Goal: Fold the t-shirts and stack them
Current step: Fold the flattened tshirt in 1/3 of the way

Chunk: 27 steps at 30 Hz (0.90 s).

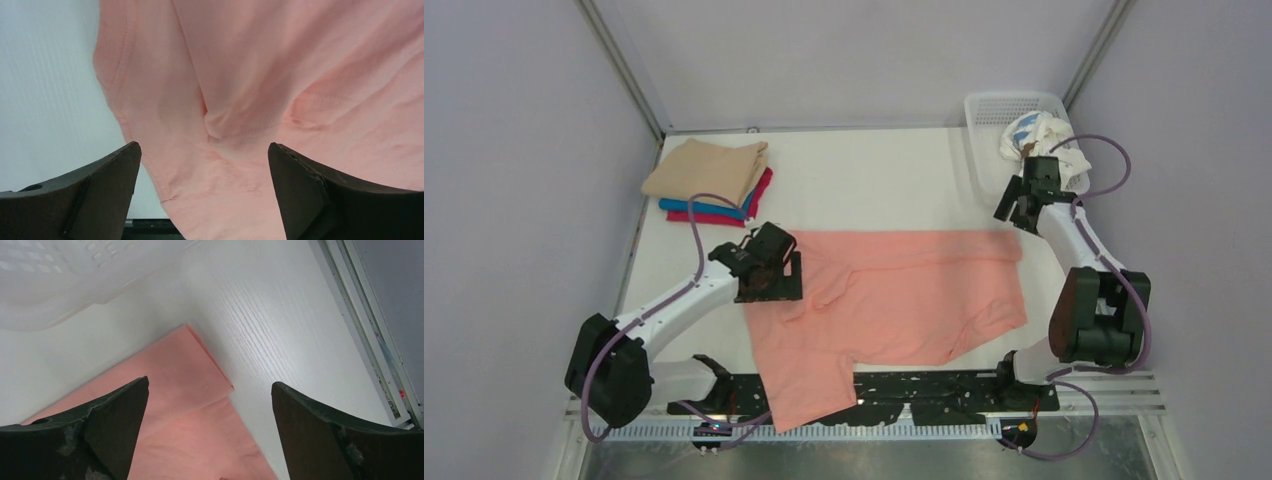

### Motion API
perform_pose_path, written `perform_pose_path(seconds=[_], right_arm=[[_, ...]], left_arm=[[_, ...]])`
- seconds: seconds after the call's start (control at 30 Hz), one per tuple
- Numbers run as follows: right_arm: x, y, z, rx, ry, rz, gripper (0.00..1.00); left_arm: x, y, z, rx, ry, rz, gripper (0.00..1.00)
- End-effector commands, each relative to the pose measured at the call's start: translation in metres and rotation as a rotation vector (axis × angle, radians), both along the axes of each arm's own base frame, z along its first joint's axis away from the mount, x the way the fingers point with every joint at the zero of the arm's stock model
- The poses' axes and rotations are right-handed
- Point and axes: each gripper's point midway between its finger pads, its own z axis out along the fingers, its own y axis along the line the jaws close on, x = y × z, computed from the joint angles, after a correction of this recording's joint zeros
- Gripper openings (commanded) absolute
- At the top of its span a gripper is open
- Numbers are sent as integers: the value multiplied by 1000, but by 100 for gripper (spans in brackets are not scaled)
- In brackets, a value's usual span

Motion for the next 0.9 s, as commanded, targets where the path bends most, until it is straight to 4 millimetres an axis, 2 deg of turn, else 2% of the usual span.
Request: perform_pose_path(seconds=[0.0,0.07,0.1,0.13,0.17,0.23,0.33,0.57,0.7,0.87], right_arm=[[9,19,40,55,-208,67,98],[12,35,44,106,-268,125,96],[11,47,37,151,-274,167,95],[17,53,44,165,-325,197,95],[16,63,37,204,-326,228,95],[20,78,33,266,-346,276,95],[22,89,17,315,-326,305,95],[20,85,-29,302,-226,298,95],[20,94,-51,364,-174,299,95],[24,96,-60,395,-151,281,95]], left_arm=[[17,-28,44,-126,-107,-139,100],[33,-40,56,-159,-167,-157,100],[46,-47,62,-177,-207,-157,100],[58,-54,65,-191,-233,-154,100],[71,-61,69,-212,-252,-145,99],[91,-75,67,-264,-241,-133,100],[111,-82,49,-287,-178,-72,100],[126,-75,-12,-337,-15,3,100],[131,-64,-24,-376,16,46,100],[137,-58,-31,-375,16,69,100]])
